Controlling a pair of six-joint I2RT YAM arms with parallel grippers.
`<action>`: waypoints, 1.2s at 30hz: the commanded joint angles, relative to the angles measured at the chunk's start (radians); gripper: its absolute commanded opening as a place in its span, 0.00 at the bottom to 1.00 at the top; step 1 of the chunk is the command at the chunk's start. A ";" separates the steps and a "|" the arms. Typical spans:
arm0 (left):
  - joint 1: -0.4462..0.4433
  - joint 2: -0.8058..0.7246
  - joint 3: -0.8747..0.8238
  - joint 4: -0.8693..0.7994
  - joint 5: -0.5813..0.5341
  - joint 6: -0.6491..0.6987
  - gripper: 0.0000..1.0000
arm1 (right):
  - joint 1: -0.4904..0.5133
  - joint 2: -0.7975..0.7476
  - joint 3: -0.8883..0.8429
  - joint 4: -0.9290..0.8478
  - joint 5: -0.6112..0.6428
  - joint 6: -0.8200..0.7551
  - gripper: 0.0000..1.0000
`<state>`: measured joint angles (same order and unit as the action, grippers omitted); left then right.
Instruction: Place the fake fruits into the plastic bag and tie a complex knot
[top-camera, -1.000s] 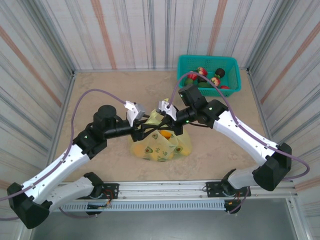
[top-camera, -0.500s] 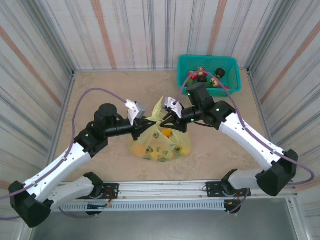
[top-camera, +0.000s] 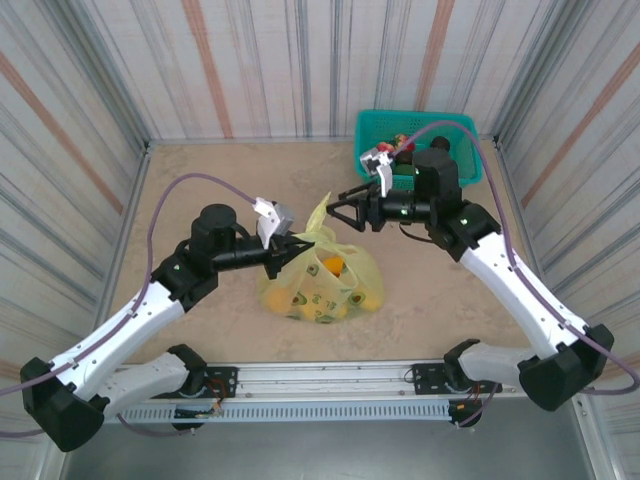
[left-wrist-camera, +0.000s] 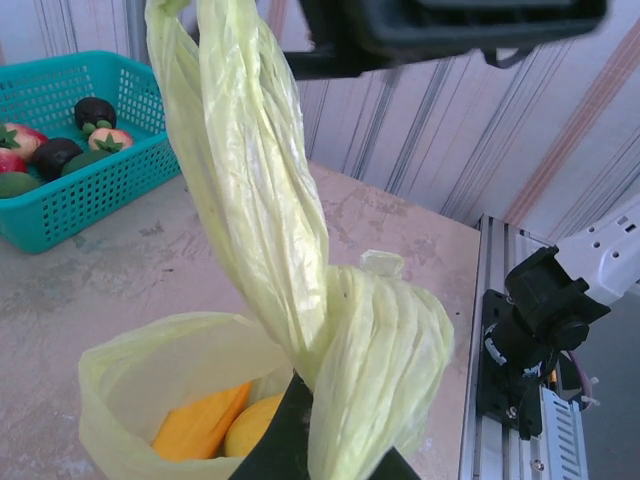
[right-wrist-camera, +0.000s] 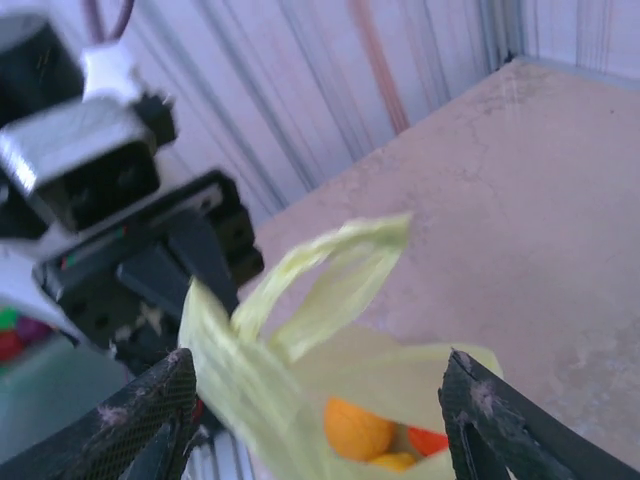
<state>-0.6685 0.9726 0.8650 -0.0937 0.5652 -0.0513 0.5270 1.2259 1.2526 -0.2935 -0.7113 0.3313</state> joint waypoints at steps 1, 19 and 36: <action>0.004 0.004 0.028 0.000 0.029 0.026 0.00 | -0.008 0.047 0.026 0.072 -0.014 0.203 0.67; 0.018 -0.004 0.021 -0.008 0.000 0.000 0.00 | -0.017 0.061 -0.006 0.241 -0.151 0.258 0.00; 0.039 0.051 0.051 -0.063 -0.024 -0.061 0.07 | -0.035 0.011 0.095 0.155 -0.071 0.182 0.00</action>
<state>-0.6403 1.0172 0.8959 -0.0776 0.5526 -0.1032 0.5098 1.2907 1.2964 -0.1562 -0.8265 0.5545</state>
